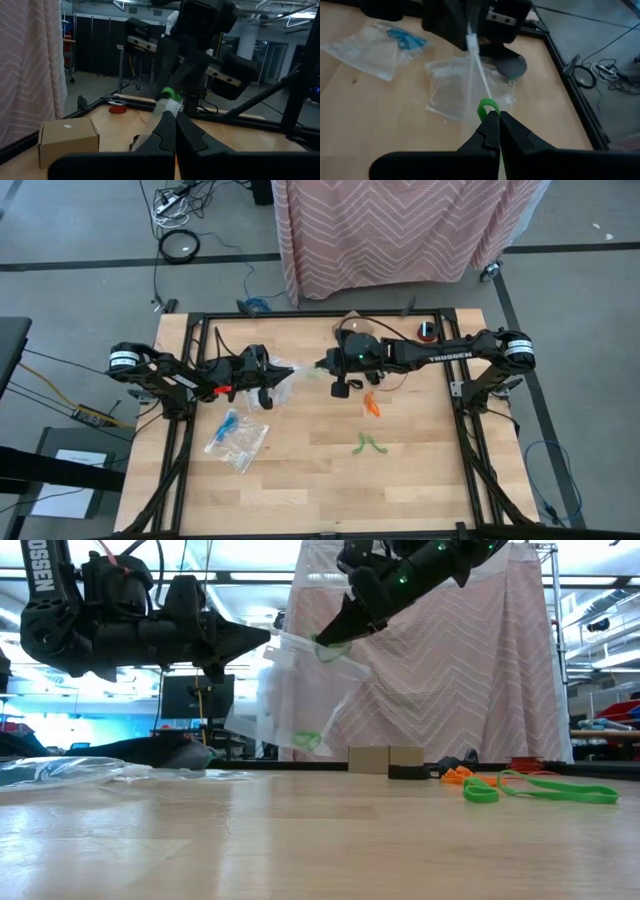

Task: Sort rubber bands
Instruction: Put the green rubber band into the transparent zip bag

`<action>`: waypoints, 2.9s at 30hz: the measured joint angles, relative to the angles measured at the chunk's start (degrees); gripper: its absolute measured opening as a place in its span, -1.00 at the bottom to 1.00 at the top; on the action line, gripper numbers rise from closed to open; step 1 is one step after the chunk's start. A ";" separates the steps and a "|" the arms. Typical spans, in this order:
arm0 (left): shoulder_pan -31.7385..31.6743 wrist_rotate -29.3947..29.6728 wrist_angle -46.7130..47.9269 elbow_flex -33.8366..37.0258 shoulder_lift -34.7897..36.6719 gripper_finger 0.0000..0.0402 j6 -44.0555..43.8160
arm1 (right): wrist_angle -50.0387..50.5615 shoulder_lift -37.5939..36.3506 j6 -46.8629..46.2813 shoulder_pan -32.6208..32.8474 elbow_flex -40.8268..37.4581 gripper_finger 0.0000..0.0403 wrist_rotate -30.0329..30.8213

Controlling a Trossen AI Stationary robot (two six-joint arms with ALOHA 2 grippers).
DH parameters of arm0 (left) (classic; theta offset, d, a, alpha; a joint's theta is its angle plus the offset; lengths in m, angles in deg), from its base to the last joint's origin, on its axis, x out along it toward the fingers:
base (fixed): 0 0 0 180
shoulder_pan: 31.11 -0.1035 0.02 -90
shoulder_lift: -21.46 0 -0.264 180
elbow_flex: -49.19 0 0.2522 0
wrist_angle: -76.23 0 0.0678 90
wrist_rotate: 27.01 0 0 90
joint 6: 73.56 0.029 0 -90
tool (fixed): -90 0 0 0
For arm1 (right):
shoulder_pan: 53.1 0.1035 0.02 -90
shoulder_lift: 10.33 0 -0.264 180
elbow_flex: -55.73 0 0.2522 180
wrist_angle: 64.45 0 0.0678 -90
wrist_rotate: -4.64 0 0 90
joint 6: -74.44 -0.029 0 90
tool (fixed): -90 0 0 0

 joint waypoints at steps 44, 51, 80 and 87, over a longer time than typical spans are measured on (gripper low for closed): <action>-0.12 -1.55 9.84 -8.26 0.02 -0.99 0.88 | 1.41 -0.27 -4.90 2.91 0.02 -1.00 -7.88; -0.12 -1.60 9.81 -8.26 0.02 -0.99 -0.25 | 5.95 -0.20 -8.06 2.58 0.02 -1.00 0.08; 0.29 2.58 15.52 -10.32 0.02 -0.99 -7.10 | 4.26 -0.28 -8.79 2.58 0.02 -1.00 -5.86; 0.30 5.41 19.26 -10.29 0.00 -0.99 -4.58 | 0.55 -4.41 -2.45 6.07 0.00 -1.00 7.96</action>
